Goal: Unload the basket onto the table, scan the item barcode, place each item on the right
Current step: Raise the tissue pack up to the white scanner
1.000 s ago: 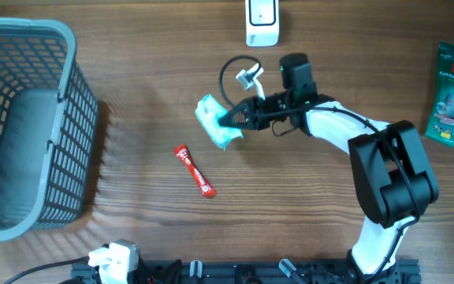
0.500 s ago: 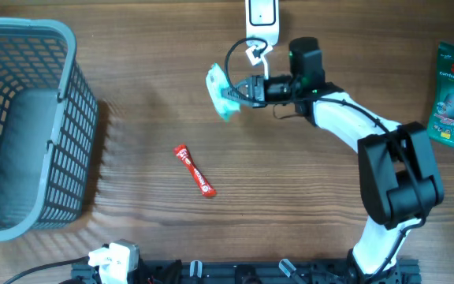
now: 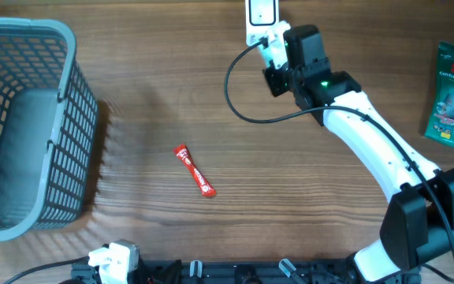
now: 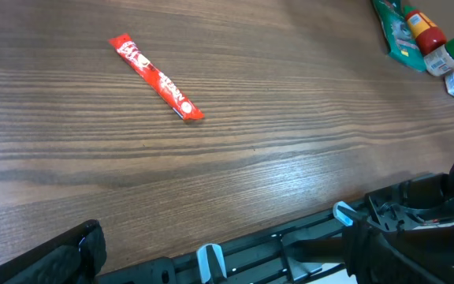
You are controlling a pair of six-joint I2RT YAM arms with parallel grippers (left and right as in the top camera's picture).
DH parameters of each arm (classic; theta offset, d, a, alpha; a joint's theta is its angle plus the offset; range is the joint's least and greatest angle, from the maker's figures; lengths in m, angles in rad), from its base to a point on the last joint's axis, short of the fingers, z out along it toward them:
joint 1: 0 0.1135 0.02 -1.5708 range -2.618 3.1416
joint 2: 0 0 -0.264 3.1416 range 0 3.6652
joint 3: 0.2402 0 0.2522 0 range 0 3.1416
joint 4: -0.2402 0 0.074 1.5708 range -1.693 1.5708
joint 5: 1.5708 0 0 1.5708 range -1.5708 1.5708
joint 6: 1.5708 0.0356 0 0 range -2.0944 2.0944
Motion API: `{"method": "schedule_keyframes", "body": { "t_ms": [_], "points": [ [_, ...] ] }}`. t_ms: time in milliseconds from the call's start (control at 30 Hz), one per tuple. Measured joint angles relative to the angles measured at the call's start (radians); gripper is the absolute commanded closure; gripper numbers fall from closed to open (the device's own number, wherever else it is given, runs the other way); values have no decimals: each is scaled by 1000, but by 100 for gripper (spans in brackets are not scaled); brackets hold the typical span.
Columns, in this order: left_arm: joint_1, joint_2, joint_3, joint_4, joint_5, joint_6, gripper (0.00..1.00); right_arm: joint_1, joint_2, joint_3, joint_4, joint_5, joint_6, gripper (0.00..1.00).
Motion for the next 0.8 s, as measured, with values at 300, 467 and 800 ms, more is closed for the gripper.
{"method": "schedule_keyframes", "body": {
  "t_ms": [300,467,800],
  "points": [
    [0,0,0,0,0,0,0,-13,144,3,305,140,-191,96],
    [0,0,0,0,0,0,0,-14,322,127,345,177,-281,96],
    [0,0,0,0,0,0,0,-15,587,449,293,298,-517,96]
  ]
}}
